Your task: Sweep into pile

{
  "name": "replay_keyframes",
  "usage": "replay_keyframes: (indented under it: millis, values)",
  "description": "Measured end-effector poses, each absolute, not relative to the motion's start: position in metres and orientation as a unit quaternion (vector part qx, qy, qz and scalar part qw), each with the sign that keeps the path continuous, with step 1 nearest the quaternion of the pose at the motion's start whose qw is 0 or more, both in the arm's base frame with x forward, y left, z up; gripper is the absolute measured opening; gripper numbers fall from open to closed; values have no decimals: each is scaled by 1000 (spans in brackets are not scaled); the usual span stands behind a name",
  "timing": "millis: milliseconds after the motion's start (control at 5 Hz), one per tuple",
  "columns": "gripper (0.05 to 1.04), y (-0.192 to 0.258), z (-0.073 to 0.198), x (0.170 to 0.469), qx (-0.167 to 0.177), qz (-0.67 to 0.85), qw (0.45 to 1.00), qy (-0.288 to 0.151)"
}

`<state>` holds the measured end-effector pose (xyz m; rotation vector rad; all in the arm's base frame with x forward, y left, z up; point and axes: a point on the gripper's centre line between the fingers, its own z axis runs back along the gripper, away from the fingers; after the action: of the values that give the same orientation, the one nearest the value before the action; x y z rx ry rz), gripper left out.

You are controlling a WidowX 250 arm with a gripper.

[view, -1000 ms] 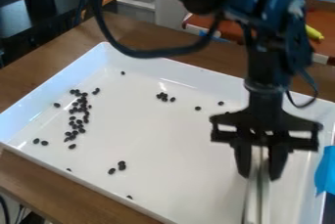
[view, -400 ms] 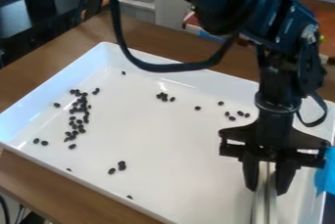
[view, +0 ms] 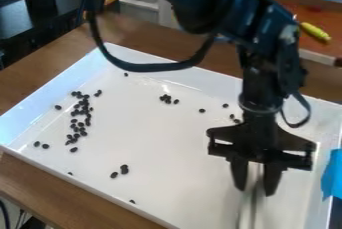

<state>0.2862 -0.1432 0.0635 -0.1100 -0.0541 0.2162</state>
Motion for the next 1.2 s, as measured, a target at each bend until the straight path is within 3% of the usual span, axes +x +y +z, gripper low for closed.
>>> replay_keyframes:
  millis: [400,800,1200]
  values:
    - [365,-89,63,278,-35,81,995,-48]
    - [365,-39,61,275,-9,55,991,-122]
    - [365,6,61,275,6,52,991,-123]
